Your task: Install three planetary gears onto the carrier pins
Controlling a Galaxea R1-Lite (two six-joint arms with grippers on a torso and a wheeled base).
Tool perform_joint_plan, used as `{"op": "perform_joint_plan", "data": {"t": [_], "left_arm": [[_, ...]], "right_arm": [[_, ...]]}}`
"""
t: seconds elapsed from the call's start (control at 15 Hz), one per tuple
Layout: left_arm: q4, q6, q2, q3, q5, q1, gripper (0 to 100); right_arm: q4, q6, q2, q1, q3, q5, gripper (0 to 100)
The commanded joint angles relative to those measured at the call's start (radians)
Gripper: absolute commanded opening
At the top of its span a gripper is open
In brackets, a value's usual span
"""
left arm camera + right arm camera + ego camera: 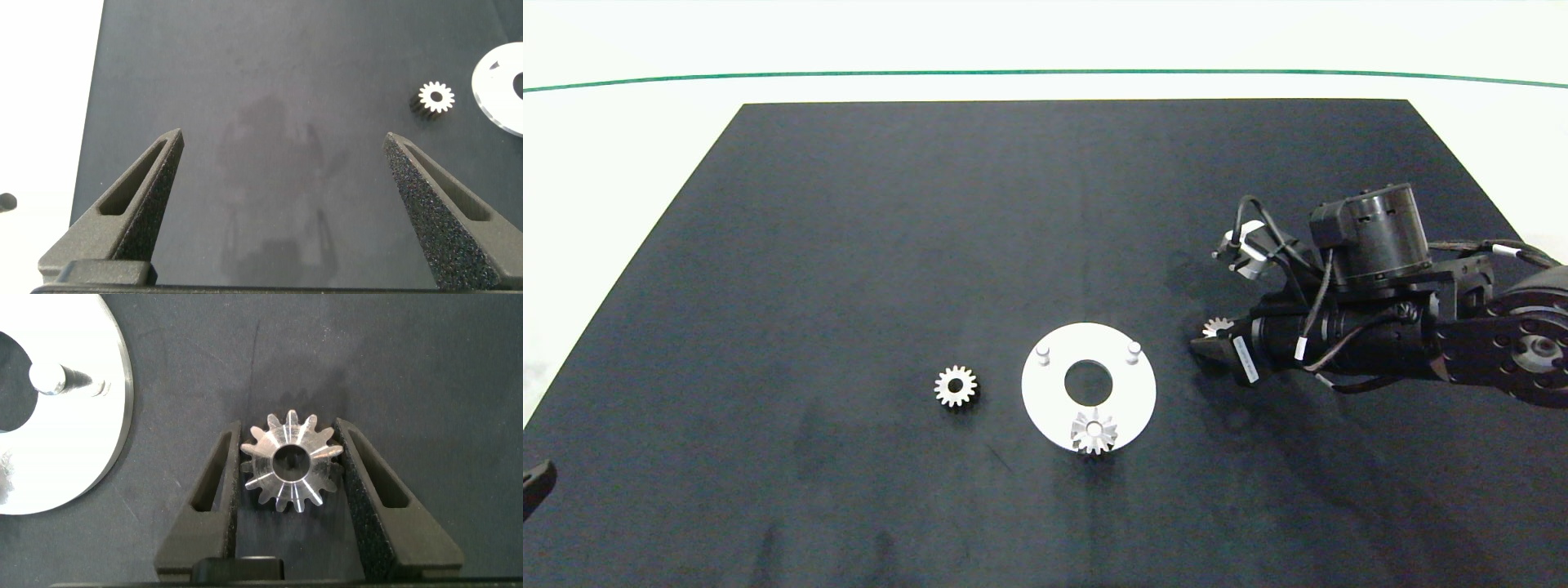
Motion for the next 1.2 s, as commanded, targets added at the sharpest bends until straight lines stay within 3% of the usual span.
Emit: {"op": "perform_joint_plan", "data": {"t": [0.07, 0.73, 1.2], "left_arm": [[0.001, -0.001, 0.003, 0.001, 0.0, 0.0, 100], [0.0, 0.001, 0.002, -0.006, 0.0, 0.002, 100], [0.001, -0.001, 0.002, -0.004, 0.0, 0.0, 100]], "right_arm": [[0.002, -0.002, 0.006, 0.0, 0.0, -0.001, 21], [0.002, -0.011, -0.011, 0.008, -0.003, -0.001, 2], [0.014, -0.013, -0.088, 0.086, -0.029, -0.019, 1]]}}
